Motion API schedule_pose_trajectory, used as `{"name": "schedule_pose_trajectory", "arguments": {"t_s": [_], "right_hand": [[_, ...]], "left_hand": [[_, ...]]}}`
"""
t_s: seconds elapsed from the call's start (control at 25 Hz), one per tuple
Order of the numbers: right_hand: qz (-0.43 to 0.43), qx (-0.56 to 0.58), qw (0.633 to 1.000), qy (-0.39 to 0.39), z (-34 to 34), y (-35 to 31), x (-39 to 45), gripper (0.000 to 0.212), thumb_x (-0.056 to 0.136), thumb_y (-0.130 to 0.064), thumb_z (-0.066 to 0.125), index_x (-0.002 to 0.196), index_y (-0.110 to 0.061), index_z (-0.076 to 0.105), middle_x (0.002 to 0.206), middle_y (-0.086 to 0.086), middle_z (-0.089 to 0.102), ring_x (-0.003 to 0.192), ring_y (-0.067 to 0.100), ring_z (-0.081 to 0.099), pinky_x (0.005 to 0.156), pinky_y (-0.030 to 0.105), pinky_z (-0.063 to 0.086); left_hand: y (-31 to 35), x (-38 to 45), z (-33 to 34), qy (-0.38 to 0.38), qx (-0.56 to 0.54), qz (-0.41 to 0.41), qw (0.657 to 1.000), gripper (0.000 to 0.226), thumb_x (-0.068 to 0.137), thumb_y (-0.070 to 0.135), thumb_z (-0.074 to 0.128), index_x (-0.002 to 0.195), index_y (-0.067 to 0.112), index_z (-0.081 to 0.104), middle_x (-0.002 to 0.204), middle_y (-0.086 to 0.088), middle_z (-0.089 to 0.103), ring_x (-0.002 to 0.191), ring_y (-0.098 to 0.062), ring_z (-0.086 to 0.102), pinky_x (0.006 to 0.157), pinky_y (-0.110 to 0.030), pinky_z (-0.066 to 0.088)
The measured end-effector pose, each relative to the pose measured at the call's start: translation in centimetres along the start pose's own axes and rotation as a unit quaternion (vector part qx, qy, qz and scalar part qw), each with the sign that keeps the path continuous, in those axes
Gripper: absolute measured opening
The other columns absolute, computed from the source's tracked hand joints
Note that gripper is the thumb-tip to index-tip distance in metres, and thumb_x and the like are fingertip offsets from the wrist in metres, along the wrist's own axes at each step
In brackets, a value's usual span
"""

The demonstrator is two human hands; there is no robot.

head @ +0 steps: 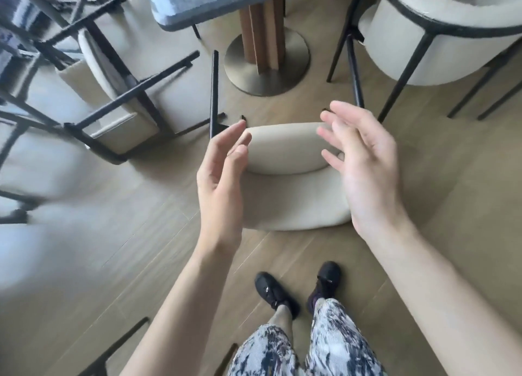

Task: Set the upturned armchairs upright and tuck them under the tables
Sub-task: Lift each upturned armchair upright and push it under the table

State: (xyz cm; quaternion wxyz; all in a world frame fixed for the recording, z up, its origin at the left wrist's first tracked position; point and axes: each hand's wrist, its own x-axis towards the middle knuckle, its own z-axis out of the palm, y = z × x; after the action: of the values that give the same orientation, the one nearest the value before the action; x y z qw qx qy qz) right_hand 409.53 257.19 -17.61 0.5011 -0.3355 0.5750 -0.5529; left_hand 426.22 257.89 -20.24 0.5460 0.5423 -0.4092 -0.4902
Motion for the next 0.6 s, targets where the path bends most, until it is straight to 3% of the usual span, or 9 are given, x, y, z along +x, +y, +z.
{"name": "schedule_pose_trajectory", "arguments": {"t_s": [0.2,0.6], "right_hand": [[0.031,0.009,0.999,0.029,-1.2,3.3,2.2,0.023,0.102,-0.017,0.054,0.122,-0.018,0.066,0.118,-0.004,0.071,0.112,0.009,0.068,0.1,0.038,0.054],[0.093,0.024,0.995,0.008,-4.1,13.5,5.3,0.02,0.099,-0.018,0.055,0.113,-0.021,0.069,0.112,-0.003,0.075,0.11,0.011,0.069,0.102,0.038,0.052]], "left_hand": [[-3.8,1.4,2.2,0.002,-0.029,-0.053,0.998,0.045,0.083,0.039,0.055,0.123,0.022,0.067,0.132,0.005,0.068,0.125,-0.011,0.063,0.11,-0.038,0.045],[-14.7,2.4,4.7,0.064,-0.055,-0.13,0.988,0.038,0.093,0.032,0.049,0.126,0.024,0.067,0.134,0.005,0.067,0.125,-0.011,0.063,0.11,-0.042,0.044]]}}
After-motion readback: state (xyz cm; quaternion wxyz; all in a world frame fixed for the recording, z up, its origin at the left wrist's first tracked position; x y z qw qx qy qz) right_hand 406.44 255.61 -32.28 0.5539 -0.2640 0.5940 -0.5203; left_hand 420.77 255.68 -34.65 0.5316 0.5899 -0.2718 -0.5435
